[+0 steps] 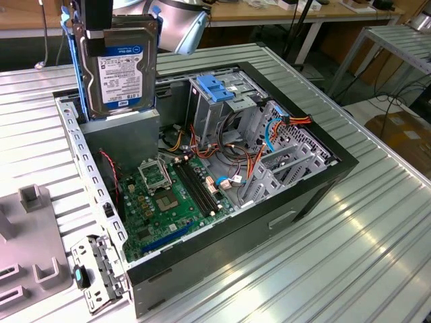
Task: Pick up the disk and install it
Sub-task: 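Pick up the disk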
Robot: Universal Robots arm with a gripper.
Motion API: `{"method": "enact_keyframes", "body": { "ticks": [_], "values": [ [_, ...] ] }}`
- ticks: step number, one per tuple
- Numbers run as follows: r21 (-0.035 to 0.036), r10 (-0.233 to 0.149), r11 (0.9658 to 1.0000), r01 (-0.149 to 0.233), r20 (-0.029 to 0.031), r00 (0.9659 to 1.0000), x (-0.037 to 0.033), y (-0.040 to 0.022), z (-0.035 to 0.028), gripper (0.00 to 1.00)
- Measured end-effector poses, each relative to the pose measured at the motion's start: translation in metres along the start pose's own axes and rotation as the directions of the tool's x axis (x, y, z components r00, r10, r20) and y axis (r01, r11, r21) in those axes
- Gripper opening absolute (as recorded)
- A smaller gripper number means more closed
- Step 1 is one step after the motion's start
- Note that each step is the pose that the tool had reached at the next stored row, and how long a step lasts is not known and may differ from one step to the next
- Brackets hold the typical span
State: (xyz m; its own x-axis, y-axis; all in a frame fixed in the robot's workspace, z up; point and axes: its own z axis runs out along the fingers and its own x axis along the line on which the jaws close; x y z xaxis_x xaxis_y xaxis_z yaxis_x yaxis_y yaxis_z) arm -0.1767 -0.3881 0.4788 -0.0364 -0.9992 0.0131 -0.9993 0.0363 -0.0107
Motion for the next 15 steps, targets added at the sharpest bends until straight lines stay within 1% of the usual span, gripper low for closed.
{"method": "enact_keyframes", "body": {
  "ticks": [11, 15],
  "values": [
    [-0.0001, 0.0, 1.0, 0.0, 0.0, 1.0, -0.0005, -0.0196, 0.0002, 0.37],
    [-0.0001, 0.0, 1.0, 0.0, 0.0001, 1.0, 0.0006, -0.0227, 0.0004, 0.37]
  ]
}}
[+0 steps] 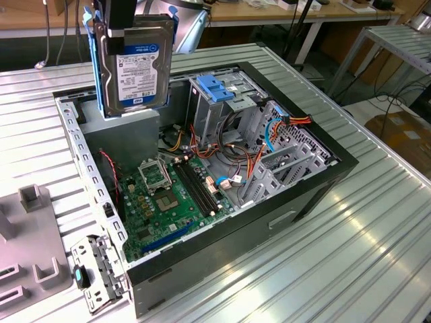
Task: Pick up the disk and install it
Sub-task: 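Pick up the disk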
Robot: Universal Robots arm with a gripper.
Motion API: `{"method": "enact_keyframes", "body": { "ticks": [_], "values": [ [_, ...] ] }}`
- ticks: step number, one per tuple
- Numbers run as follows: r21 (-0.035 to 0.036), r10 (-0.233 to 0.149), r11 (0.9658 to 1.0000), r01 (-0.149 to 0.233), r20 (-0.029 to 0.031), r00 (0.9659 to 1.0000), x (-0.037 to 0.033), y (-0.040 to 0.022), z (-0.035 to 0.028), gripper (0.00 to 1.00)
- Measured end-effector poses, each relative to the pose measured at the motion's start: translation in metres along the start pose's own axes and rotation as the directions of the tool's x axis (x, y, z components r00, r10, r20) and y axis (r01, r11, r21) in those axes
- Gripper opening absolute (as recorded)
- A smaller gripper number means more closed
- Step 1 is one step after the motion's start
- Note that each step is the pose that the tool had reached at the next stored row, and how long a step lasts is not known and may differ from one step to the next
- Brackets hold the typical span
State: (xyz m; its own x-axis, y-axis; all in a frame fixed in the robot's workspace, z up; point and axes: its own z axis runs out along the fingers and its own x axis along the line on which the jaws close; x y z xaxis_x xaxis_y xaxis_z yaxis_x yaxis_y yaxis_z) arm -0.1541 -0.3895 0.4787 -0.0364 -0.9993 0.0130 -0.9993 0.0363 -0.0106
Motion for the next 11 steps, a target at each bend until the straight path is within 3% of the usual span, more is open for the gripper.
{"method": "enact_keyframes", "body": {
  "ticks": [11],
  "values": [
    [0.0, 0.0, 1.0, 0.0, -0.0002, 1.0, 0.0073, -0.0132, 0.0009, 0.37]
  ]
}}
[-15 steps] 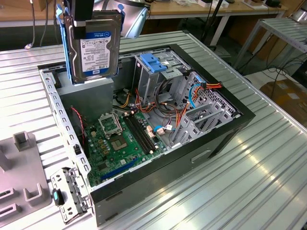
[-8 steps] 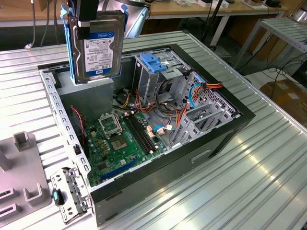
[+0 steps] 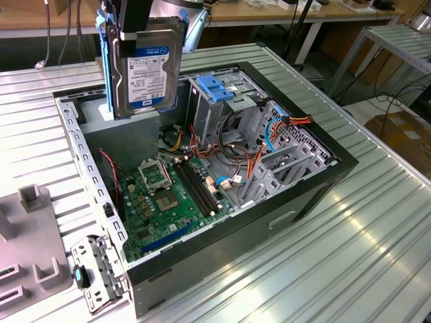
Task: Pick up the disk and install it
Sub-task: 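Pick up the disk, then insert the disk into the insertion slot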
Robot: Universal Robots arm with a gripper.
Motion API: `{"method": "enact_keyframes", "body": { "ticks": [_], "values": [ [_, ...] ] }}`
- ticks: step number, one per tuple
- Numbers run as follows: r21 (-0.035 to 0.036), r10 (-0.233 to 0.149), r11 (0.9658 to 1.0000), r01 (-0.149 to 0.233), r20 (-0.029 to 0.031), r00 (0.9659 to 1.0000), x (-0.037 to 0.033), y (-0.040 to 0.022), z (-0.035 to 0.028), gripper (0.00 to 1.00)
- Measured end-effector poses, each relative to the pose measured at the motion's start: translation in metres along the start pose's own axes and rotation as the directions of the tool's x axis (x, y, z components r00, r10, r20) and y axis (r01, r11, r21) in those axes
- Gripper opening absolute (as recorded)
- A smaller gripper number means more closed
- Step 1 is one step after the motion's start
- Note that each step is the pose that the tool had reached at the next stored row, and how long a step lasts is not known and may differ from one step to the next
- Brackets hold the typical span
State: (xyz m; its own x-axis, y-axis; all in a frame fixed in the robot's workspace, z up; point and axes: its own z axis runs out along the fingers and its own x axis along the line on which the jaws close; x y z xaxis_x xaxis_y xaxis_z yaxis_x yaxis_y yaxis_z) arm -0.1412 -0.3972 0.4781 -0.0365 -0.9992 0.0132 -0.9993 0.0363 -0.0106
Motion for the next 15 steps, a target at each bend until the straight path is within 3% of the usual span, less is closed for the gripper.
{"method": "enact_keyframes", "body": {
  "ticks": [7, 15],
  "values": [
    [0.0, 0.0, 1.0, 0.0, 0.0001, 1.0, 0.0086, -0.0045, 0.0006, 0.37],
    [0.0, 0.0, 1.0, 0.0, 0.0, 1.0, 0.0094, -0.006, 0.0006, 0.37]
  ]
}}
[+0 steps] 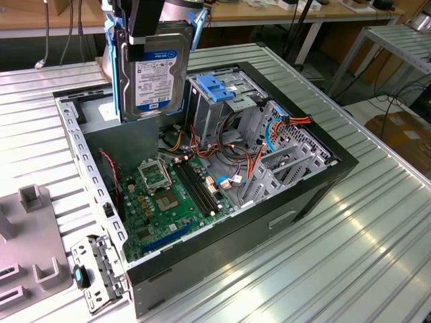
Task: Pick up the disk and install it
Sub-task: 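Insert the disk into the insertion slot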
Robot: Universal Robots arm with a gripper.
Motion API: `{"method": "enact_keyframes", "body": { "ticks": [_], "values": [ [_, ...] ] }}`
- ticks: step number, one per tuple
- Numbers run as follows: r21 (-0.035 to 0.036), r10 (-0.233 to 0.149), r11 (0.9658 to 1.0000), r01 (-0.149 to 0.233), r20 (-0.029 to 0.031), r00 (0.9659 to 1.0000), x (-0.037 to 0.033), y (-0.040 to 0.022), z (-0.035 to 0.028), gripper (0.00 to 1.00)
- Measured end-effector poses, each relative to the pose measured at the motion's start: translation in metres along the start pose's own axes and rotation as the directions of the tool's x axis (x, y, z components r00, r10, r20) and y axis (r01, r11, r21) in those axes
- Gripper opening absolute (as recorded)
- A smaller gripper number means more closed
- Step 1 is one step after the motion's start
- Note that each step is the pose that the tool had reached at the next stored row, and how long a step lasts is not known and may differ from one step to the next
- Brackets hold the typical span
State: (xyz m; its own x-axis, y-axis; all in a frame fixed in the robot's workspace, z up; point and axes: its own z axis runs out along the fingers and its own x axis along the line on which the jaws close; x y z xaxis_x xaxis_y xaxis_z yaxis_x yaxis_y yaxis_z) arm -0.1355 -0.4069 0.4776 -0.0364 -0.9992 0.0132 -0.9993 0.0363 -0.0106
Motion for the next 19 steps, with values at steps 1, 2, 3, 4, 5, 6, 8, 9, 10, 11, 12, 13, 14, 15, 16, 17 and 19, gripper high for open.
{"method": "enact_keyframes", "body": {
  "ticks": [1, 2, 3, 4, 5, 6, 8, 9, 10, 11, 12, 13, 14, 15, 16, 17, 19],
  "values": [
    [0.0, 0.0, 1.0, 0.0, 0.0, 1.0, 0.0, 0.0, 0.0, 0.37],
    [0.0, 0.0, 1.0, 0.0, 0.0001, 1.0, 0.0, -0.0001, 0.0, 0.37],
    [0.0, 0.0, 1.0, 0.0, 0.0, 1.0, 0.0, -0.0001, 0.0, 0.37],
    [0.0, 0.0, 1.0, 0.0, 0.0001, 1.0, 0.0, -0.0001, 0.0, 0.37],
    [0.0, 0.0, 1.0, 0.0, 0.0, 1.0, 0.0, -0.0001, 0.0, 0.37],
    [0.0, 0.0, 1.0, 0.0, 0.0001, 1.0, 0.0, -0.0002, 0.0, 0.37],
    [0.0, 0.0, 1.0, 0.0, 0.0, 1.0, 0.0007, -0.0003, 0.0, 0.37],
    [0.0, 0.0, 1.0, 0.0, 0.0, 1.0, 0.0013, -0.0003, 0.0, 0.37],
    [0.0, 0.0, 1.0, 0.0, 0.0001, 1.0, 0.0027, -0.0003, 0.0001, 0.37],
    [0.0, 0.0, 1.0, 0.0, 0.0, 1.0, 0.0036, -0.0003, 0.0001, 0.37],
    [0.0, 0.0, 1.0, 0.0, 0.0001, 1.0, 0.0053, -0.0004, 0.0001, 0.37],
    [0.0, 0.0, 1.0, 0.0, 0.0001, 1.0, 0.0068, -0.0004, 0.0001, 0.37],
    [0.0001, 0.0, 1.0, 0.0, 0.0001, 1.0, 0.0079, -0.0004, 0.0001, 0.37],
    [0.0, 0.0, 1.0, 0.0, 0.0, 1.0, 0.0107, -0.0005, 0.0001, 0.37],
    [0.0, 0.0, 1.0, 0.0, 0.0, 1.0, 0.0135, -0.0006, 0.0002, 0.37],
    [0.0, 0.0, 1.0, 0.0, 0.0001, 1.0, 0.0149, -0.0007, 0.0002, 0.37],
    [0.0001, 0.0, 1.0, 0.0, 0.0001, 1.0, 0.0176, -0.0008, 0.0003, 0.37]
  ]
}}
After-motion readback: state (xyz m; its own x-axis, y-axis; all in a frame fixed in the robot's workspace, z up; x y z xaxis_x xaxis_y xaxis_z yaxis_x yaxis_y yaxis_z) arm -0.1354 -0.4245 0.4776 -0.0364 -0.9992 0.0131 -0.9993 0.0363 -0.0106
